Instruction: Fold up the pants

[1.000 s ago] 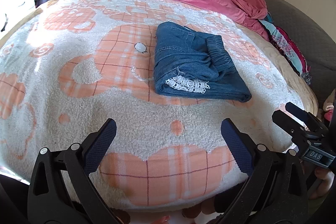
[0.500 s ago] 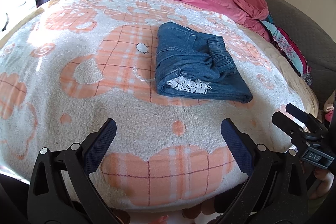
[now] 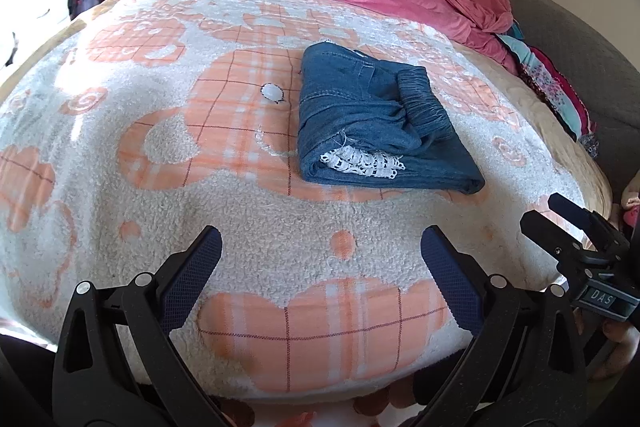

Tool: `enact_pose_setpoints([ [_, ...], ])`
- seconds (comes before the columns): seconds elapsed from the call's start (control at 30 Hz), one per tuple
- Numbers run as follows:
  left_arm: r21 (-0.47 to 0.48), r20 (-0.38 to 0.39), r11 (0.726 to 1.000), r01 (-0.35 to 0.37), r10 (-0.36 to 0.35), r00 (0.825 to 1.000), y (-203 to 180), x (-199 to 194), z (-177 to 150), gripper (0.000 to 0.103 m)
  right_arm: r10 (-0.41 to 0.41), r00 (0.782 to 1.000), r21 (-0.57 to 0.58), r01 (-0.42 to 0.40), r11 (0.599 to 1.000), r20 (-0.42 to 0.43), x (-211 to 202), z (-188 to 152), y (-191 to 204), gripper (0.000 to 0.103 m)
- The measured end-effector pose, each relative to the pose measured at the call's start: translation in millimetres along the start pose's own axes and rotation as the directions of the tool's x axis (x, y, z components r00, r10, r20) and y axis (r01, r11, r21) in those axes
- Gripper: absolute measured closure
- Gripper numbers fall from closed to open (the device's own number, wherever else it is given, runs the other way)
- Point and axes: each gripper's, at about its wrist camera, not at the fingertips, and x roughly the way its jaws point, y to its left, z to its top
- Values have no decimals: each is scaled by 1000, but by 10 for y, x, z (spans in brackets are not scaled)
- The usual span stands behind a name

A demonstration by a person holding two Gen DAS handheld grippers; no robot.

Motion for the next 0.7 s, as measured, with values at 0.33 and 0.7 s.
enact_pose_setpoints([
  [0.33, 15, 0, 1000, 12, -12, 1000, -36, -3, 10, 9, -1, 1000, 1, 1, 1000, -3, 20, 1, 11, 5],
  [0.7, -153, 22, 988, -31, 34, 999, 404, -92, 278, 9, -55, 998, 53, 57, 997, -32, 82, 185, -282, 5],
])
